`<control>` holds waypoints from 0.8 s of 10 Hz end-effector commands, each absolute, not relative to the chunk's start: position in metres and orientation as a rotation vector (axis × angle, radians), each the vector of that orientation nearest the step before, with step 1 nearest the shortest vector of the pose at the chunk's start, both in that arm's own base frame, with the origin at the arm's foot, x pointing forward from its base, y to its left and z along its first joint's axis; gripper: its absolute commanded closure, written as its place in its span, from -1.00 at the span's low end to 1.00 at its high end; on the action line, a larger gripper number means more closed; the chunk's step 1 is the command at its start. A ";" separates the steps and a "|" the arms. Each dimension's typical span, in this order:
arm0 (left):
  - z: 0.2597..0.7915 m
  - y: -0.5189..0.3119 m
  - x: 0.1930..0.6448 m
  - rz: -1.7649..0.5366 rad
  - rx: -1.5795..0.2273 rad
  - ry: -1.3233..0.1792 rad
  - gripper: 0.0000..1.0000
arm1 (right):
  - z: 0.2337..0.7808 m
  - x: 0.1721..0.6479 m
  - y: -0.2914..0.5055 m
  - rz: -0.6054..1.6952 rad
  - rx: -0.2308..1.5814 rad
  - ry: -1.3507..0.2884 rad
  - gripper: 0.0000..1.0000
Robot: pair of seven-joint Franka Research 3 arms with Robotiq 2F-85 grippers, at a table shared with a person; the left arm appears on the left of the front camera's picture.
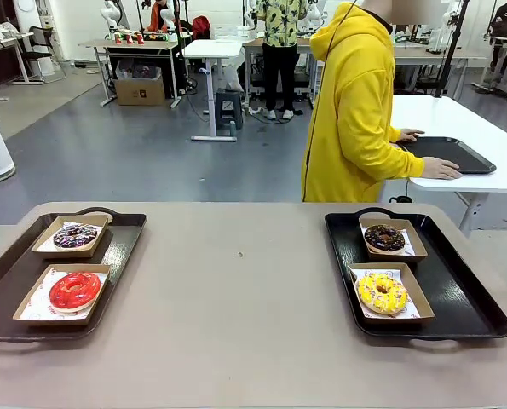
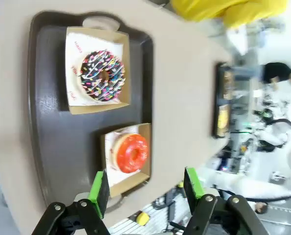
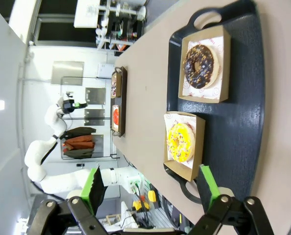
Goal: Individually package the donuts and arrange them on the tray.
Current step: Place the picked Paper togo box on the Handle tray.
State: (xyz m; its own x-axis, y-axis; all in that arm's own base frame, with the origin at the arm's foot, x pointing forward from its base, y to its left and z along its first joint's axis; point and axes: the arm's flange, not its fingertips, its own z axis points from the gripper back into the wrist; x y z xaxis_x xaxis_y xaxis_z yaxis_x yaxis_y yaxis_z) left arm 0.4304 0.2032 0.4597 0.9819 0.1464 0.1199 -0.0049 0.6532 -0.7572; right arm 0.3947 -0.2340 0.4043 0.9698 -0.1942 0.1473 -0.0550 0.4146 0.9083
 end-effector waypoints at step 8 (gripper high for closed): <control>0.389 0.309 0.386 0.285 -1.190 -0.194 -0.60 | 0.404 0.395 -0.233 -0.093 1.141 -0.245 -1.00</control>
